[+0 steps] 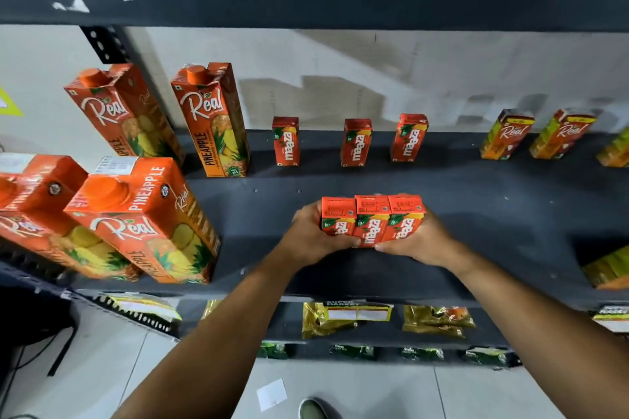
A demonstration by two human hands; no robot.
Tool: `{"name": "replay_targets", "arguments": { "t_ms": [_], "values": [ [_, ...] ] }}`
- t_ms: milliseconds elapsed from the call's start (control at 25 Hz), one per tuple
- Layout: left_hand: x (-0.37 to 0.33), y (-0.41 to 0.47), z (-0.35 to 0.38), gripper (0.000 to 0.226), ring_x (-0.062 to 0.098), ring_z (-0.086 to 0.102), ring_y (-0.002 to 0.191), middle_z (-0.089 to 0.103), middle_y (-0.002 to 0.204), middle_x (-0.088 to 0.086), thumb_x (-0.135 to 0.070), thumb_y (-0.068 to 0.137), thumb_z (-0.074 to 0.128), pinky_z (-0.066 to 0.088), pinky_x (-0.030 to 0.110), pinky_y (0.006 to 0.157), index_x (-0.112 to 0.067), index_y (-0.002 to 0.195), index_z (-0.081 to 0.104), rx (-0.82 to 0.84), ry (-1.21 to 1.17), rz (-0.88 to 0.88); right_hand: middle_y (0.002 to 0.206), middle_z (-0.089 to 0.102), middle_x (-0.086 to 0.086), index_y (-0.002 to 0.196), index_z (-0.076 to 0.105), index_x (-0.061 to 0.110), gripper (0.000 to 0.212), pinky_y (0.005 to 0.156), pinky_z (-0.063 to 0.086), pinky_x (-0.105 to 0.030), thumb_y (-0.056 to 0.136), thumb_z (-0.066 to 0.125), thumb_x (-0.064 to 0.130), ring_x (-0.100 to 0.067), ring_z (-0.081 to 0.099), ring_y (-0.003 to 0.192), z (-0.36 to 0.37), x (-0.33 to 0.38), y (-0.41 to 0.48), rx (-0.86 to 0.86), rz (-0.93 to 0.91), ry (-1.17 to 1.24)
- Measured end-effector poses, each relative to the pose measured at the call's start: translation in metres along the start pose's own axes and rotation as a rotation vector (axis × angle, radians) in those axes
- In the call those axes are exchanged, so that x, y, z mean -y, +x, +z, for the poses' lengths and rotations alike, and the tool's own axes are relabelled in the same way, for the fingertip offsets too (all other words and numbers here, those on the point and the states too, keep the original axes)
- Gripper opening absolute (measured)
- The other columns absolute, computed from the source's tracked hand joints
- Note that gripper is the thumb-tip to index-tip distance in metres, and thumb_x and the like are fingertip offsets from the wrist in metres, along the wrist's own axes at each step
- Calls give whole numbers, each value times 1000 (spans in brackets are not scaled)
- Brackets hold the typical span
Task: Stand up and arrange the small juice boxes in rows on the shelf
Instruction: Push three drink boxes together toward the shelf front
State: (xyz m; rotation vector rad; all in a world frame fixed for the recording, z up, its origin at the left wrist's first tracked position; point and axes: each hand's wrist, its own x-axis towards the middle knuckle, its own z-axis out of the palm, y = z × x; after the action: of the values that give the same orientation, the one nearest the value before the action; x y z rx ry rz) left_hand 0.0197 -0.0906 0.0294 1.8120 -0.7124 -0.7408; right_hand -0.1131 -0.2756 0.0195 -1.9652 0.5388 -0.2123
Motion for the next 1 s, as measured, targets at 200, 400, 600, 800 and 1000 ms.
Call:
{"name": "replay_targets", "arguments": {
  "t_ms": [200,400,600,800,1000],
  "values": [
    [14,-41,5,55,-3,67,87,72,94,-12,-17,59,92,51,14,76,-27,104,63,-15,88,7,91,74,4,100,57,32,67,81,58,-37,45,91,16,-14,71,87,19,-8,-38,-33,-51,27],
    [12,-47,6,54,-2,66,86,71,91,-14,-18,55,93,51,22,79,-35,95,60,-41,118,-33,94,73,3,103,55,33,71,81,57,-39,45,93,20,-10,71,87,20,-7,-44,-11,-52,-3],
    [12,-47,5,57,0,66,88,71,92,-14,-21,54,94,54,26,84,-35,97,59,-26,148,-24,97,73,2,99,53,44,72,82,58,-45,40,92,30,-12,71,89,23,-6,-47,-31,-26,-27],
    [10,-50,6,61,0,66,89,70,93,-13,-19,54,94,53,26,84,-30,103,60,-27,127,-35,95,71,8,98,53,36,70,81,58,-38,46,95,13,-8,70,86,23,-2,-50,-53,0,-58],
    [6,-50,6,63,0,64,90,69,95,-11,-19,53,94,52,27,85,-28,105,59,-32,120,-56,94,69,13,105,58,28,69,81,58,-37,48,95,15,-4,67,85,23,1,-52,-58,8,-90]
  ]
}}
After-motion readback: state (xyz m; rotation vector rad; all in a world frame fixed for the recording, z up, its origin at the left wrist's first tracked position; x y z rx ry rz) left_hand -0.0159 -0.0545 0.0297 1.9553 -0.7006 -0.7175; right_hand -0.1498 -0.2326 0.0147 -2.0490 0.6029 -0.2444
